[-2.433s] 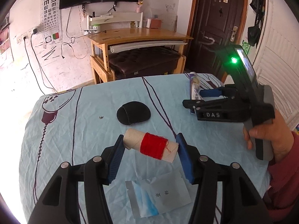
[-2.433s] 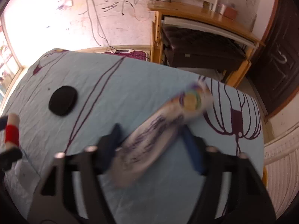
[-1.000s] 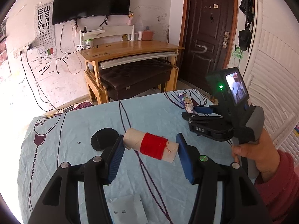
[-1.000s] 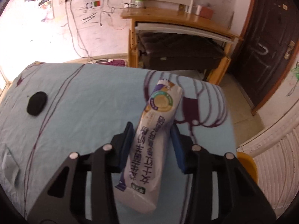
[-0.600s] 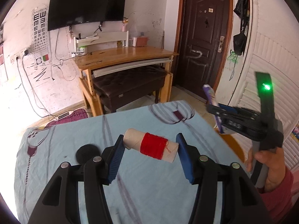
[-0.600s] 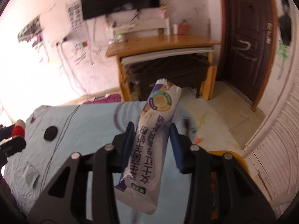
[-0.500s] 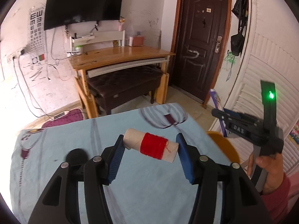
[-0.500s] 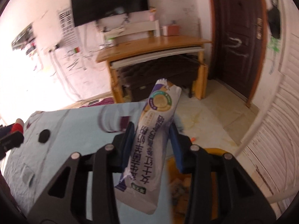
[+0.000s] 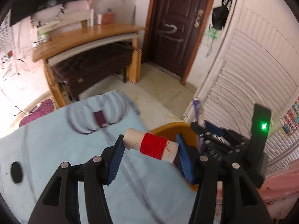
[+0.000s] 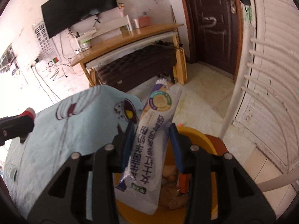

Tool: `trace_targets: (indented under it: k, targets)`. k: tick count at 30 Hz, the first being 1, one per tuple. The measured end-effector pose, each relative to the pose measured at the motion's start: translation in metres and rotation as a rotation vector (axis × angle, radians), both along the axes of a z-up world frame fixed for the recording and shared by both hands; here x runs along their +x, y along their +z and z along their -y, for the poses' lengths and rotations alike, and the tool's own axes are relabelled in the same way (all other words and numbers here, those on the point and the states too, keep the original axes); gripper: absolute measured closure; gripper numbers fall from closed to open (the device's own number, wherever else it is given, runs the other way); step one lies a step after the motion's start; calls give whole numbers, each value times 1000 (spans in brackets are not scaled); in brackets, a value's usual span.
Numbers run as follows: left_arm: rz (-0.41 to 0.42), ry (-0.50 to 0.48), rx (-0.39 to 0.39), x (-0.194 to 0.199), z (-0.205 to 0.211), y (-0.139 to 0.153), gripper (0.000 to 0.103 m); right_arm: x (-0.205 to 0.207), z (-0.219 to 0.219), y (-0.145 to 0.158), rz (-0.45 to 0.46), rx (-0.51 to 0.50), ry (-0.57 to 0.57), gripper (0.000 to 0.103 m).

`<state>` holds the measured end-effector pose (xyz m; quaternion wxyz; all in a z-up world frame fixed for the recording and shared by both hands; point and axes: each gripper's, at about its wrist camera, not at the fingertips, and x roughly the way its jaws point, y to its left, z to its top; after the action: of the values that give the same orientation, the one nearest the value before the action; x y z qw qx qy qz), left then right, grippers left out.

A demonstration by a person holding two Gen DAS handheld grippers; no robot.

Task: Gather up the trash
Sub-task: 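Carry the tape roll and toothpaste tube over the orange bucket, then open both tools to drop the tape roll and tube into the bucket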

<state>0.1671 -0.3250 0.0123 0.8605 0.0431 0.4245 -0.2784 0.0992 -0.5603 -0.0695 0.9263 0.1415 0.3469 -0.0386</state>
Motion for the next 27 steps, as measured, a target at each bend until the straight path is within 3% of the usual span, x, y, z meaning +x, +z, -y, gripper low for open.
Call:
trace_targets:
  k: [9,11,13,15,19,23,27]
  targets:
    - [-134,-87,13,9,69,-29,50,-10,19,-35,-53,61,-16,65]
    - [-141,-94,19,7,74,-31,40,-14,20,-40,-60,65,-16,63]
    - [-116,-84,30,4,77,-31,23,-15,22,-43,-64,78,-19,46]
    - [-109,-85,26,1,77,-29,21,-16,24,-47,-66,85,-23,42]
    - [-94,-67,4,-3,63,-17,21,-21,24,-45,-60,99,-16,42]
    - [-50,-16,-46,-14,28,-3,21,-23,19,-36,-41,109,1,41]
    - [-59,31,-68,-20,-6,0,21,-25,4,-19,-10,92,26,35]
